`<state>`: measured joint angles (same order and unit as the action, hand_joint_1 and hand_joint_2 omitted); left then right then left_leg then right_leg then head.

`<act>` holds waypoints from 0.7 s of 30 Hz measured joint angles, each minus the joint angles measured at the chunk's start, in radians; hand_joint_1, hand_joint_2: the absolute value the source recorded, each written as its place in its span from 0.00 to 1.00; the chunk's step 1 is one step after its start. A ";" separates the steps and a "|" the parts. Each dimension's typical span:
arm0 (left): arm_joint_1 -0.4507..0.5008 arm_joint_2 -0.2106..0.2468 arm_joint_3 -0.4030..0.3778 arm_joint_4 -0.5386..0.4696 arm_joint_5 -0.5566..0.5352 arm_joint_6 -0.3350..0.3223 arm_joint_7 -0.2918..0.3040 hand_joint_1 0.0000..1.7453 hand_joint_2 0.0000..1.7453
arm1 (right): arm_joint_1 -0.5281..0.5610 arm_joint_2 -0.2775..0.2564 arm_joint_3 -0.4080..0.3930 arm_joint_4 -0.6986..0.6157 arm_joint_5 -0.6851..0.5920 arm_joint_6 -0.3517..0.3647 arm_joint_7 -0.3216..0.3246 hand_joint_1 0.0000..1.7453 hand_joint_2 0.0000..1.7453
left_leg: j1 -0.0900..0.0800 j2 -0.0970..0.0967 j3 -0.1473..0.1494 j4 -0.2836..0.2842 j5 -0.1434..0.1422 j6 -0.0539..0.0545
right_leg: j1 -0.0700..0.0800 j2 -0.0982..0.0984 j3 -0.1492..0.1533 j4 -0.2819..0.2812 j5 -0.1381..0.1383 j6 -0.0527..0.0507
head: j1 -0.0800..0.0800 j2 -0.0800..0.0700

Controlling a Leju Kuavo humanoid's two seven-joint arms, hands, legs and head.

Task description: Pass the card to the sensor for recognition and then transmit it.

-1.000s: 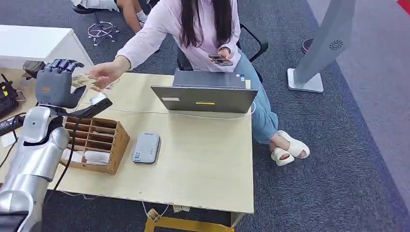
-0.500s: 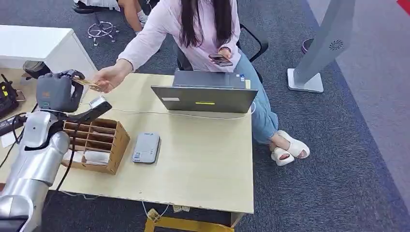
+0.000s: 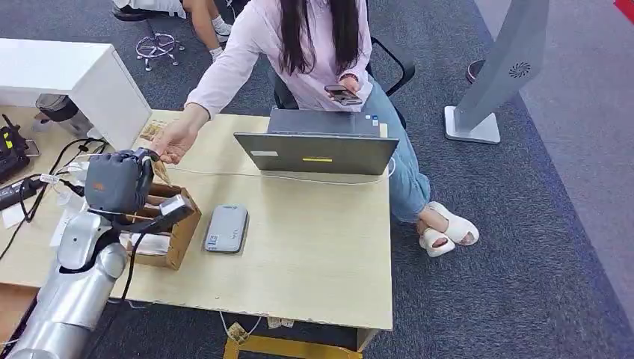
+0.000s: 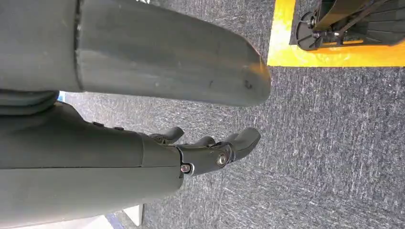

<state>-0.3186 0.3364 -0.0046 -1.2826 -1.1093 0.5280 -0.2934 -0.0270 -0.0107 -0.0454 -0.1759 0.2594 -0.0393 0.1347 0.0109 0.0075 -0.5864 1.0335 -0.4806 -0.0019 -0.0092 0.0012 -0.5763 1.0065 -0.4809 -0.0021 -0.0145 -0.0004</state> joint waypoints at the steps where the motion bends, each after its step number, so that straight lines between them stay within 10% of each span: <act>1: 0.000 0.000 0.000 0.000 0.000 0.000 0.000 1.00 1.00 | 0.000 0.000 0.000 0.000 0.000 0.000 0.000 0.00 0.00 | 0.000 0.000 0.000 0.000 0.000 0.000 | 0.000 0.000 0.000 0.000 0.000 0.000 | 0.000 0.000; 21: 0.059 -0.043 -0.010 -0.025 -0.008 0.005 0.000 1.00 1.00 | 0.000 0.000 0.000 0.000 0.006 -0.002 0.000 0.00 0.00 | 0.000 0.000 0.000 0.000 0.000 0.000 | 0.000 0.000 0.000 0.000 0.000 0.000 | 0.000 0.000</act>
<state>-0.2592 0.2937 -0.0141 -1.3073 -1.1177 0.5325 -0.2937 -0.0268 -0.0107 -0.0454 -0.1755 0.2655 -0.0416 0.1350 0.0111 0.0071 -0.5865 1.0335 -0.4803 -0.0022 -0.0090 0.0009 -0.5761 1.0067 -0.4808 -0.0022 -0.0145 -0.0004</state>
